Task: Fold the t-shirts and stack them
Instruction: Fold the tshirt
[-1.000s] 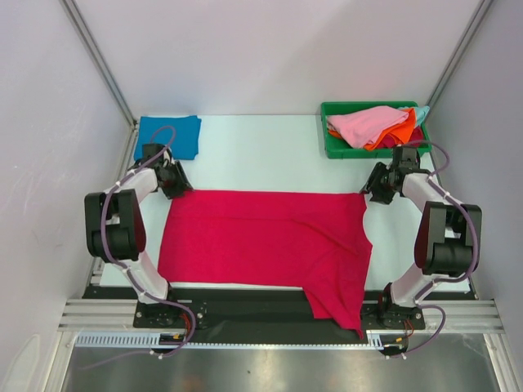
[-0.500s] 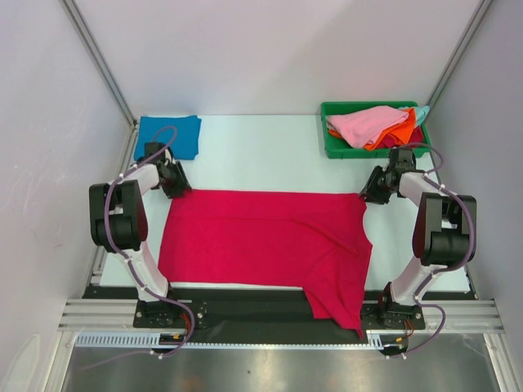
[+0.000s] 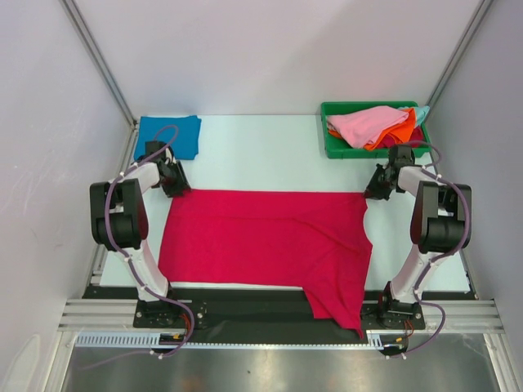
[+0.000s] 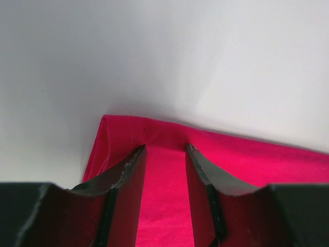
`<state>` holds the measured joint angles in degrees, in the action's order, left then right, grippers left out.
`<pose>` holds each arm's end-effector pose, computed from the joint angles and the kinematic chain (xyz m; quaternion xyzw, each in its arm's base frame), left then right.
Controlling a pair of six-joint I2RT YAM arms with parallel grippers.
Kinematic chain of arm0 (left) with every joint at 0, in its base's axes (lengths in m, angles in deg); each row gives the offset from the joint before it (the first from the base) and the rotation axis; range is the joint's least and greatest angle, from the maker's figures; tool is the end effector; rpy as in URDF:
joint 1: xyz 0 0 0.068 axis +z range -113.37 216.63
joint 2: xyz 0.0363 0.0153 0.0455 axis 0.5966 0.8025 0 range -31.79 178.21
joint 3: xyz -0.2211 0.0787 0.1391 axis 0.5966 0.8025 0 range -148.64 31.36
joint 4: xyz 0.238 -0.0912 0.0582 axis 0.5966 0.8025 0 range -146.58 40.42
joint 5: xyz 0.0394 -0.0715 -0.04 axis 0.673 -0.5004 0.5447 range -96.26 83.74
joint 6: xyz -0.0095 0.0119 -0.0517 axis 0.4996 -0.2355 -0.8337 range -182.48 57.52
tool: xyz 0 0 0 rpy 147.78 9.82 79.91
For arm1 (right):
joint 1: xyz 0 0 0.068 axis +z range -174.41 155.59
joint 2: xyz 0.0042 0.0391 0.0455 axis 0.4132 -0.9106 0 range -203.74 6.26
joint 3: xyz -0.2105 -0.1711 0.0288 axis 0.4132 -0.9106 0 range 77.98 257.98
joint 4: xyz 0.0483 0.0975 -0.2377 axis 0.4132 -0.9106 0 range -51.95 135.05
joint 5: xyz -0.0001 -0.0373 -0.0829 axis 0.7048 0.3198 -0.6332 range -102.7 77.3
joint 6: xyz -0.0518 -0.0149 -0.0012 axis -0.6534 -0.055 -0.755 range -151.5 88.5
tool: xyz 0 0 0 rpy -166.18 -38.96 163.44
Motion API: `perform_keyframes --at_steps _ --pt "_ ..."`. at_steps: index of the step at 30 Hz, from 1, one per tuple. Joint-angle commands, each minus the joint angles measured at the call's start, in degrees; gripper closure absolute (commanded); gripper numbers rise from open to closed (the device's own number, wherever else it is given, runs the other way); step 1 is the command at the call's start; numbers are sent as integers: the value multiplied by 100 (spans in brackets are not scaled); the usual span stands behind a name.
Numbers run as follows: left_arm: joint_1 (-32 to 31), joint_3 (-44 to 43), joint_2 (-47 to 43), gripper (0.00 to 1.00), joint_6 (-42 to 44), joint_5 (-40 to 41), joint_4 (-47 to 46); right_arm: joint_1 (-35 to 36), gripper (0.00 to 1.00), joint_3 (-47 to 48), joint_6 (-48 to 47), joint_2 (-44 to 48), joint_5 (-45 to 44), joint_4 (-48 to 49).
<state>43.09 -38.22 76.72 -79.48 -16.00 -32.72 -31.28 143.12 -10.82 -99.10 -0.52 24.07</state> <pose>0.3802 0.0371 0.1597 -0.1774 0.9522 -0.1036 0.2259 0.3663 -0.0366 0.1604 0.2038 0.9417 0.1318 0.2332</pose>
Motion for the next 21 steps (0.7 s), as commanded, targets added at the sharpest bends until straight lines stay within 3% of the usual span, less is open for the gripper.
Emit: perform_keyframes --at_steps 1,4,9,12,15,21 --pt "84 15 223 57 293 700 -92 -60 90 200 -135 -116 -331 -21" --pt "84 15 215 57 250 771 -83 -68 84 183 -56 -142 -366 -74" --pt "66 225 -373 54 153 912 -92 46 57 323 6 -125 -628 -363" --pt "57 348 -1110 52 144 1104 206 81 47 499 5 24 -892 -776" --pt "40 568 -2077 49 30 1220 391 90 43 570 31 453 -1199 -1102" --pt "-285 1498 -4095 50 -242 325 629 273 39 272 -302 1596 -1553 -1602"
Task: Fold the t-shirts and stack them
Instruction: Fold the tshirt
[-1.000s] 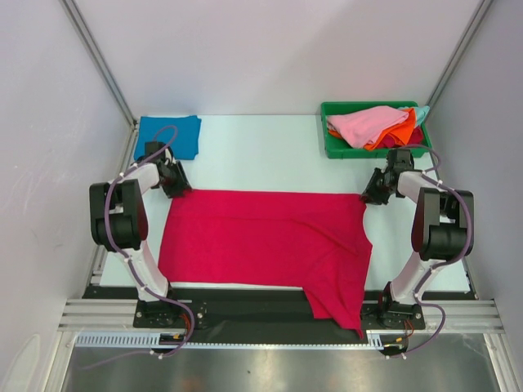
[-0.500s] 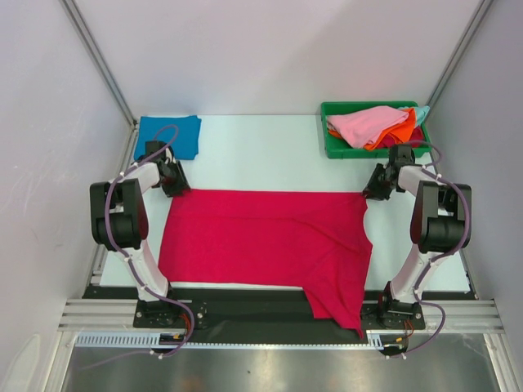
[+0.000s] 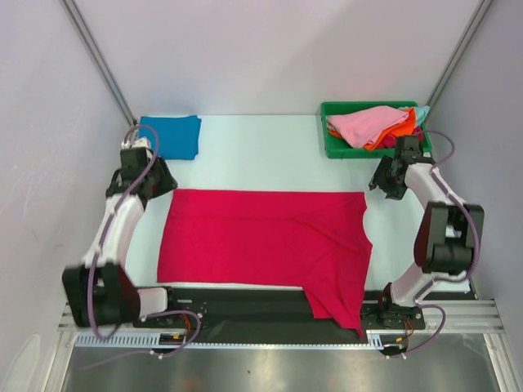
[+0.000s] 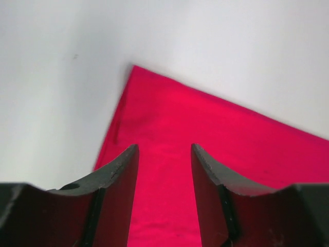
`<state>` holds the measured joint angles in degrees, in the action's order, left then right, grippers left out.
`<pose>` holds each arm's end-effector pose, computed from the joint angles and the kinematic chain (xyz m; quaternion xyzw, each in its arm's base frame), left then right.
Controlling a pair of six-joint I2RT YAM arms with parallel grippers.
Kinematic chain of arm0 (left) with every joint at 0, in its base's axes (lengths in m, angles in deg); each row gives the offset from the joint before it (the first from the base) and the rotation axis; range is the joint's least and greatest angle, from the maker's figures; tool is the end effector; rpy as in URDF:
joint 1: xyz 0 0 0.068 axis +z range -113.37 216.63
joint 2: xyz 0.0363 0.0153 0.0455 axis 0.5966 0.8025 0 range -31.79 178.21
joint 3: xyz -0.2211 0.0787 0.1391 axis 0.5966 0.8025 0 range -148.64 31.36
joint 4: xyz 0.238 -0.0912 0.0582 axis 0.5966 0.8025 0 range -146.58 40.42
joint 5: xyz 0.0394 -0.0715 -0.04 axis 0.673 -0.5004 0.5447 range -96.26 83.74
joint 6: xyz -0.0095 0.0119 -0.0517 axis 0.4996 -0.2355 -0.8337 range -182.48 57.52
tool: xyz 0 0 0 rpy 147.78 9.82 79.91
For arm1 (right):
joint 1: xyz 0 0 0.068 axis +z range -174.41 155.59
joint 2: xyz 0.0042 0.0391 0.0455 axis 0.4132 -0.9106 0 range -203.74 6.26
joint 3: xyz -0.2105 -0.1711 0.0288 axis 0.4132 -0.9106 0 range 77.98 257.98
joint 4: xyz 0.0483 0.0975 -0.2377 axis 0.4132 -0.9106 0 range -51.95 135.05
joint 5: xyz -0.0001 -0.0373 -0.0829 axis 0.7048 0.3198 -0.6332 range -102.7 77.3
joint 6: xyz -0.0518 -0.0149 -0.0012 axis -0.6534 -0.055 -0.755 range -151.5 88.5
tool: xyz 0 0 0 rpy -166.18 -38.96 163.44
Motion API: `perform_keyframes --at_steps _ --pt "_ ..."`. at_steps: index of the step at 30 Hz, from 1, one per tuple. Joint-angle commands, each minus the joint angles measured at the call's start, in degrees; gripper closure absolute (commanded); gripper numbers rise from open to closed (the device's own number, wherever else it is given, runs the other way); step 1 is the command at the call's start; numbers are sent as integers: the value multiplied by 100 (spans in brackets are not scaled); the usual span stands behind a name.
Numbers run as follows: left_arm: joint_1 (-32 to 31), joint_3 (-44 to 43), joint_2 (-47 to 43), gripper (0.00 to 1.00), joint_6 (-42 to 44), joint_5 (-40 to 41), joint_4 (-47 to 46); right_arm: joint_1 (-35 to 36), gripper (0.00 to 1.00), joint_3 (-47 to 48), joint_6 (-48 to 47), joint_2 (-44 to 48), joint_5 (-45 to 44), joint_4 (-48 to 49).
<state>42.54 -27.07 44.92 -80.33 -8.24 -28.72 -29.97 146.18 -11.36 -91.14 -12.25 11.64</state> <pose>0.2853 0.0284 0.2717 -0.1847 0.9089 -0.0547 0.3698 0.3459 -0.0334 0.2109 0.2152 0.9474 0.0339 0.2344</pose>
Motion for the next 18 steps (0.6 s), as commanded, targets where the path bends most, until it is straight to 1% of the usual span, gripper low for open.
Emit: perform_keyframes --at_steps 1,2,3,4,6,7,9,10,11,13,15,18 --pt "-318 812 -1182 50 -306 -531 159 274 39 -140 -308 1141 -361 -403" --pt "-545 1051 -1428 50 -394 -584 89 432 40 -402 -387 1345 -283 -412" --pt "-730 1288 -1709 51 -508 -715 -33 860 41 -535 -397 1530 -186 -421" --pt "-836 1682 -2095 51 -744 -829 -61 1090 41 -658 -388 1880 -107 -447" --pt "-1021 1931 -2344 53 -852 -1119 0 1564 44 -974 -205 2172 -106 -543" --pt "-1126 1932 -2388 53 -791 -1268 79 1967 45 -1089 -99 2478 -115 -605" --pt "-1189 1871 -2441 53 -642 -1287 316 2382 52 -1474 296 2769 -132 -527" --pt "-1232 1836 -2485 53 -624 -1401 317 2776 54 -1616 471 2893 -228 -413" --pt "-1250 1818 -2485 53 -632 -1437 326 2945 55 -1765 621 3111 -342 -342" --pt "-1250 1853 -2450 53 -773 -1551 221 3331 56 -2247 1078 3245 -493 -106" --pt "-1250 1897 -2415 53 -869 -1595 115 3552 64 -2495 1455 3298 -554 -17" --pt "-1250 1967 -2441 53 -791 -1534 167 3904 69 -2838 1651 3255 -721 264"
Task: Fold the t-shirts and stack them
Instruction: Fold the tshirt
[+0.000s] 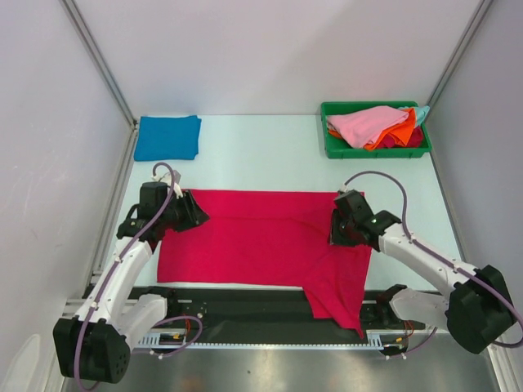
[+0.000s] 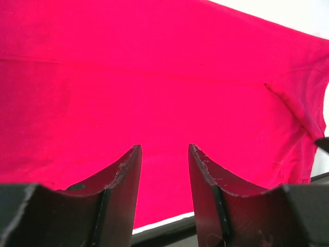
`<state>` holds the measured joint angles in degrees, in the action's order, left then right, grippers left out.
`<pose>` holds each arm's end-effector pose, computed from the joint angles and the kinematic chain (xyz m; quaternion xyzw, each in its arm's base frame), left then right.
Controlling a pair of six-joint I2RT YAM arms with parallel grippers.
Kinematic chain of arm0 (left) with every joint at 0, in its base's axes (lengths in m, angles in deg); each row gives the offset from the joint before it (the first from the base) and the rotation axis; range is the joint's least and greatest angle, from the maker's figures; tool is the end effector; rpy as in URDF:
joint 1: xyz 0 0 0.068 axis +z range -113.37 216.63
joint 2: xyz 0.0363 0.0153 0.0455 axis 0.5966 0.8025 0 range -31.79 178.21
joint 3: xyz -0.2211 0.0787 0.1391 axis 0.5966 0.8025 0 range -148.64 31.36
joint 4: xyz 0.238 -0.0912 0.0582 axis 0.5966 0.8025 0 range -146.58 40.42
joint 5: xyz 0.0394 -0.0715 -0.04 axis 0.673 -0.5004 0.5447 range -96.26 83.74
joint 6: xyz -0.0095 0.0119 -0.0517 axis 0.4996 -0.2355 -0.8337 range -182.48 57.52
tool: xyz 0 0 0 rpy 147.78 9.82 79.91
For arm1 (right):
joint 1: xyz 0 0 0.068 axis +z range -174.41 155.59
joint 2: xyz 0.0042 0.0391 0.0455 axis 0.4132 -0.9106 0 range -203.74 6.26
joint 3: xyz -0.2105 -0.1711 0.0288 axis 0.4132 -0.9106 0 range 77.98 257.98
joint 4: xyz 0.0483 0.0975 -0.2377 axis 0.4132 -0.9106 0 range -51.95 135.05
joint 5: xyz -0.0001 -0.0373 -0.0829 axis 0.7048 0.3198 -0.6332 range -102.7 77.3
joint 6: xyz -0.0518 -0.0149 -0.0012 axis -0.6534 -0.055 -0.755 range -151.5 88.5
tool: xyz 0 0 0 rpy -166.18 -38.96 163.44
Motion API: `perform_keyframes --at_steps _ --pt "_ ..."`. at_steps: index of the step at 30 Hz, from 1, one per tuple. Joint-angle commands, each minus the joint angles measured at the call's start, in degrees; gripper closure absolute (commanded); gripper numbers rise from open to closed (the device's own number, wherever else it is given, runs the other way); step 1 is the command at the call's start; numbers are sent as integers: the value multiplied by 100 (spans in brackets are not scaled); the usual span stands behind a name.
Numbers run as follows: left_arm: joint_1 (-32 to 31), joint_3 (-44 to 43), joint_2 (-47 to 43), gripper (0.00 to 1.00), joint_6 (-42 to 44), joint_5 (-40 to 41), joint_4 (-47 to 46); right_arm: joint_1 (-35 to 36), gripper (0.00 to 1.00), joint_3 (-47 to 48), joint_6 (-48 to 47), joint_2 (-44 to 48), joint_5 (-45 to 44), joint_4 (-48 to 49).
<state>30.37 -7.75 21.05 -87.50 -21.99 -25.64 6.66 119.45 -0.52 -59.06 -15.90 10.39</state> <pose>0.1876 -0.0301 0.2480 -0.0970 0.9104 -0.2245 0.3336 0.1854 0.1093 0.2158 0.0069 0.9621 0.1169 0.2463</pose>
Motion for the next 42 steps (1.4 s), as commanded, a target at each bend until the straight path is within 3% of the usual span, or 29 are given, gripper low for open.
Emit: perform_keyframes --at_steps 1,6,18,33,39,42 --pt "-33 61 -63 53 -74 -115 -132 320 69 -236 610 20 -409 528" --pt "-33 53 -63 53 -82 -80 -132 426 78 -543 813 -156 -971 775" --pt "-33 44 -107 53 -65 -53 -97 40 76 -368 348 -842 -937 1277" --pt "-33 0 7 53 -65 -18 -18 -1058 74 1063 -804 -2439 -568 1742" --pt "-68 9 34 54 -39 -80 -44 -1052 71 1952 -1278 -2829 -558 953" --pt "-103 35 -19 54 -30 -80 -88 -779 61 1883 -1297 -2373 -892 443"
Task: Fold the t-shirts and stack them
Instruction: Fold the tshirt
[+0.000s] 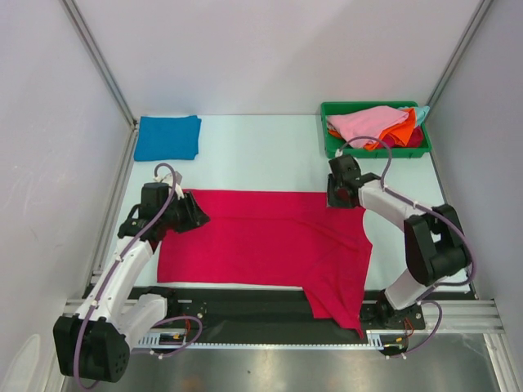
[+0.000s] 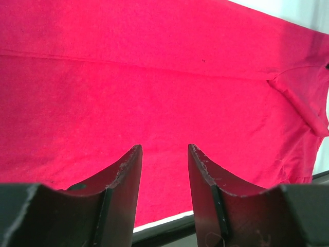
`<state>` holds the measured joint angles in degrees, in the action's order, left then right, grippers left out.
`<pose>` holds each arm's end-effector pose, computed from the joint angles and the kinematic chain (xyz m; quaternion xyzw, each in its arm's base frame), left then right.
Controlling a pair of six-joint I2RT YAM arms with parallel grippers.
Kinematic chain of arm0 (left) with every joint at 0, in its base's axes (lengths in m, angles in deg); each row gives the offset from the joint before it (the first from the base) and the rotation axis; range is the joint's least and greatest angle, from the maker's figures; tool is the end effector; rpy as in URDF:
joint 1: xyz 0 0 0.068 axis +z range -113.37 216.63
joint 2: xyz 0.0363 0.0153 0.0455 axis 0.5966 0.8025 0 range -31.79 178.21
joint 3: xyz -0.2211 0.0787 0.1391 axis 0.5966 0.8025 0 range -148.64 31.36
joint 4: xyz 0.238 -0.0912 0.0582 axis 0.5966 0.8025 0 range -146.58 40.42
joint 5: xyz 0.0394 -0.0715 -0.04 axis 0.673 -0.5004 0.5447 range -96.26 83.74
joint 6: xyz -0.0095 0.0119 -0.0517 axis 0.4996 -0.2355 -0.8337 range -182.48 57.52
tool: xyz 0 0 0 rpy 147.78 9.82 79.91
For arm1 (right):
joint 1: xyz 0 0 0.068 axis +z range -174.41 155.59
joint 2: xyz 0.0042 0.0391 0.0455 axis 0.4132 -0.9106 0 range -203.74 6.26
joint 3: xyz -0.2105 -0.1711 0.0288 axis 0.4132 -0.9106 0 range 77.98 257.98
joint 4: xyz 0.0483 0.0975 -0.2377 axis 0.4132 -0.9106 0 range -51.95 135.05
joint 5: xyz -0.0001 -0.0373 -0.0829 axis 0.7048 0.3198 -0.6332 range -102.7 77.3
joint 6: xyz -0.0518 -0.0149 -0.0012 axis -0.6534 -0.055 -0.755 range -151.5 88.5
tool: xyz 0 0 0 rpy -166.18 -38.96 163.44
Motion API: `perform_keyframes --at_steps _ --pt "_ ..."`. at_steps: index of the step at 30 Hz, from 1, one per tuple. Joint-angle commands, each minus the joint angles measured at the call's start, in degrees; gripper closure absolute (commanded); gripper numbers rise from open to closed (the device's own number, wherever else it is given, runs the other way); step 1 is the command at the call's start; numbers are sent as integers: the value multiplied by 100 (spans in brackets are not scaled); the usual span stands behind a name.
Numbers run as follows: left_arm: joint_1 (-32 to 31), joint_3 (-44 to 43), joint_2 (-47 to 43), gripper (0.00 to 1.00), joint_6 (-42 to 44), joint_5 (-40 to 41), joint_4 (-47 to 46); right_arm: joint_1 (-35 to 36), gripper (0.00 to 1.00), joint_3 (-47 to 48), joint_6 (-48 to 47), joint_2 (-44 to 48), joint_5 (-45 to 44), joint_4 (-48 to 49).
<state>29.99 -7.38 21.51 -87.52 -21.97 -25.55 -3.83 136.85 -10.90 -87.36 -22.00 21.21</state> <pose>0.1878 -0.0314 0.2444 -0.0957 0.9136 -0.2239 0.3257 0.3100 0.1102 0.1935 0.0222 0.9595 0.0219 0.2800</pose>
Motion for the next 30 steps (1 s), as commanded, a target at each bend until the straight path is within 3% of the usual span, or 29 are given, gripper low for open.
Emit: perform_keyframes --at_steps 1,5,8,11,23,30 --pt "-75 7 -100 54 -36 -82 -114 532 55 64 -189 781 -492 -753" --pt "-84 42 -144 54 -36 -100 -167 1140 52 -402 136 1574 -731 -1192" --pt "-92 60 -162 54 -36 -135 -202 1361 61 -780 593 1943 -555 -1255" --pt "-93 68 -162 54 -28 -143 -220 1361 63 -1132 735 2076 -512 -1081" --pt "-93 60 -197 54 -36 -108 -194 1379 57 -1343 445 1207 -704 -763" --pt "-92 51 -197 53 -54 -38 -176 1344 64 -1168 287 732 -1144 -684"
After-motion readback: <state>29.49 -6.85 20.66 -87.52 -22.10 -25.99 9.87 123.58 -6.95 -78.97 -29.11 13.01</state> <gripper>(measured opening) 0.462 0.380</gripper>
